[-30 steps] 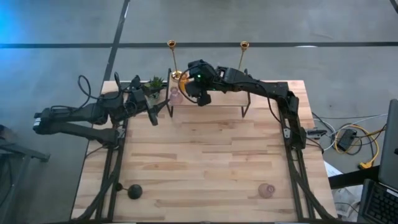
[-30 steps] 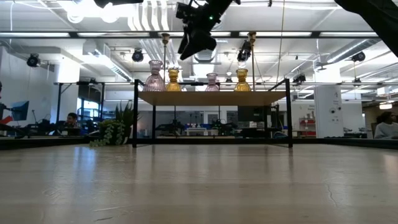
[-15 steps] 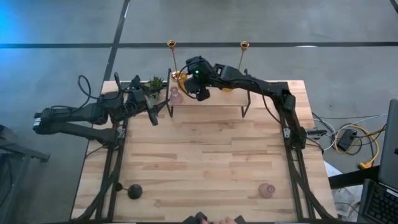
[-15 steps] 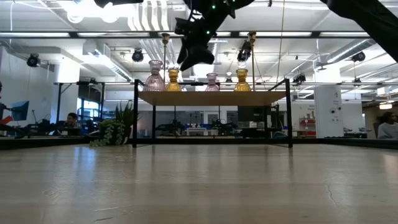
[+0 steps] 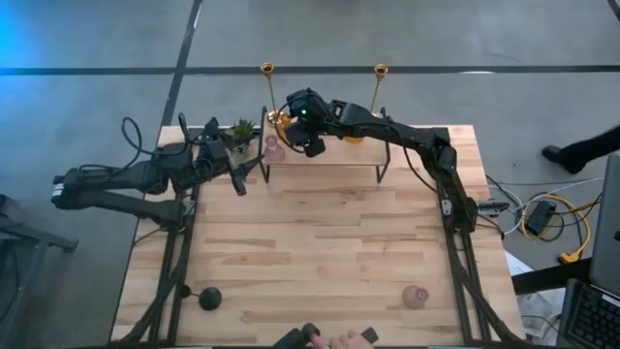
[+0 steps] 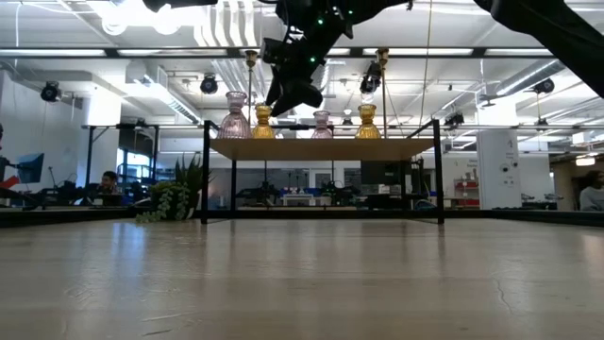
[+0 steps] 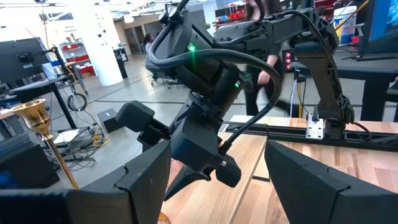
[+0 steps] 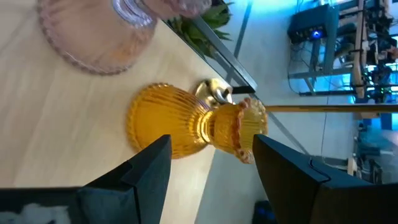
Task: Pick & Place candle stick holders
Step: Adjust the left orange candle holder on the shelf
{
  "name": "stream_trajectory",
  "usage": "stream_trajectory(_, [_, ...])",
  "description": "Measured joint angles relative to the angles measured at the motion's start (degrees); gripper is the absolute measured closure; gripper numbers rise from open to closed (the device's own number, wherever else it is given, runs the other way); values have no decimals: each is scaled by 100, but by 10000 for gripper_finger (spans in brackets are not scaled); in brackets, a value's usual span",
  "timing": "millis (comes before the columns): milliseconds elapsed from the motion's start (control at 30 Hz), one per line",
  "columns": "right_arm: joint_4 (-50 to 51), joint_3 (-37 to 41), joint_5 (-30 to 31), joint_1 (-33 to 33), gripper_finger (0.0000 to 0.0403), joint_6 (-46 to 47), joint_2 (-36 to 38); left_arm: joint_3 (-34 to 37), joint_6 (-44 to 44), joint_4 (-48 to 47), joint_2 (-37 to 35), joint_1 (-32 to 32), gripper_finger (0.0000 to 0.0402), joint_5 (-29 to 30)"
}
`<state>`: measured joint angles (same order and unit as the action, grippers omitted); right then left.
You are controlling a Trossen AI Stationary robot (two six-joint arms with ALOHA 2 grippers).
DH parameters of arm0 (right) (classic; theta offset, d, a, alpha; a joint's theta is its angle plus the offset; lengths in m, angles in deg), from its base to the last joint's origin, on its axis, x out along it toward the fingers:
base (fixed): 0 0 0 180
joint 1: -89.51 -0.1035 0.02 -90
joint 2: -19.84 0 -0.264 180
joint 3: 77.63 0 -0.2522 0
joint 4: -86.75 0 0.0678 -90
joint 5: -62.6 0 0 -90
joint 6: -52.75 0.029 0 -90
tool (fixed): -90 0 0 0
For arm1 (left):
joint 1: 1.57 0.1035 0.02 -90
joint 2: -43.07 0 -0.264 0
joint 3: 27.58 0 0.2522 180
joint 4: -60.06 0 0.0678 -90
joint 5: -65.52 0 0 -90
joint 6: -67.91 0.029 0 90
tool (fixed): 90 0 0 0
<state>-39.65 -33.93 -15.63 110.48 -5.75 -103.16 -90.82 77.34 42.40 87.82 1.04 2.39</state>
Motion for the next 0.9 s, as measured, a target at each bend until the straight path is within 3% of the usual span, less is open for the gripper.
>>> stream_trajectory(900, [-103,26,-325,40,184,127,-13,1,96,-2,0,-1,138,0])
